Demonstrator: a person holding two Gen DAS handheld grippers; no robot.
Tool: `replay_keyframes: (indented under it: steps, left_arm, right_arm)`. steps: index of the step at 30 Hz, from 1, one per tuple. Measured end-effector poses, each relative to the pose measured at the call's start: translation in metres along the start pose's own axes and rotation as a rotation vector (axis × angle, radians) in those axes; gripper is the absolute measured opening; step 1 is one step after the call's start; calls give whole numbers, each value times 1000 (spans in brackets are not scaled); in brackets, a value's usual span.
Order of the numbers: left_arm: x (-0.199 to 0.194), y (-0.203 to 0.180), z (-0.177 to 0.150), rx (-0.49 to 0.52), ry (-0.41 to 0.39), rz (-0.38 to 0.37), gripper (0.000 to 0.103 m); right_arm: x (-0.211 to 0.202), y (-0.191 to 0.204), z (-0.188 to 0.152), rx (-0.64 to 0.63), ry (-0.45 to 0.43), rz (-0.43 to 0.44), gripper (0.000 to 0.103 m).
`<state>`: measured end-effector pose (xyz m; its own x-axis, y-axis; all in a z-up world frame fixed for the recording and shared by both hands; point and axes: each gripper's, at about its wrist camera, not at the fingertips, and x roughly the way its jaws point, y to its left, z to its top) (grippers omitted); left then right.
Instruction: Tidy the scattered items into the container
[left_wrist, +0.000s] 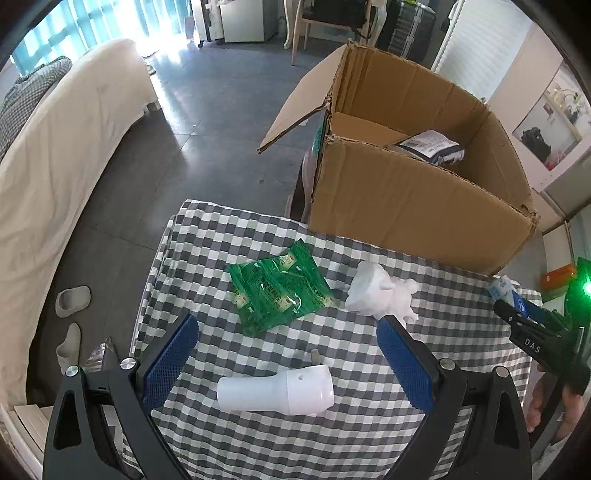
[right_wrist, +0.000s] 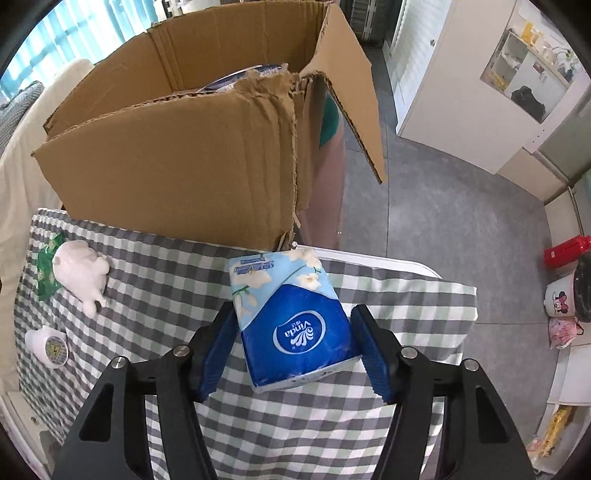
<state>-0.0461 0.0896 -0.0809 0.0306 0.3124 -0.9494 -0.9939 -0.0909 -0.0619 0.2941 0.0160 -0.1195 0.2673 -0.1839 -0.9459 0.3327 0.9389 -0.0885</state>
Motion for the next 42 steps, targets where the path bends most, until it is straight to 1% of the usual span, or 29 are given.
replay_keyframes:
  steps: [8,13,21,27,31,34,35,36,37,40,42]
  left_arm:
    - [-1,6,-10,12,6,-7,100]
    - [-3,13,-14,8,9,-17,100]
    - [-15,17,-11,33,1,-21,100]
    - [-33,12,5,49,-24,-29,100]
    - [-43,9,19,57,-46,-30,100]
    - [-43,8,24,57,-50,-31,100]
    - [-42,8,26,57,-48,-29,100]
    - [-40,8,27,56,-45,-25,100]
    - [-38,8,28,53,-42,-21,100]
    - [-29,11,28,35,-26,-15,100]
    - [-20,12,26,24,-10,-8,100]
  right_arm:
    - [-20,15,-12,38,-25,2,60]
    - [-39,13,-19,65,-47,14,59]
    - [-73,18,-16,106,-88,29,58]
    - [-113,38,8,90,-154,56,57]
    - [-136,45,35,87,-216,67,56]
    - [-142,50,60,83,-257,72,56]
    - [-142,50,67,83,-267,70,55]
    - [-140,49,76,86,-275,70,52]
    - [-135,48,85,89,-278,74,52]
    - [-114,43,109,107,-274,88,52]
    - [-93,42,123,108,-267,77,52]
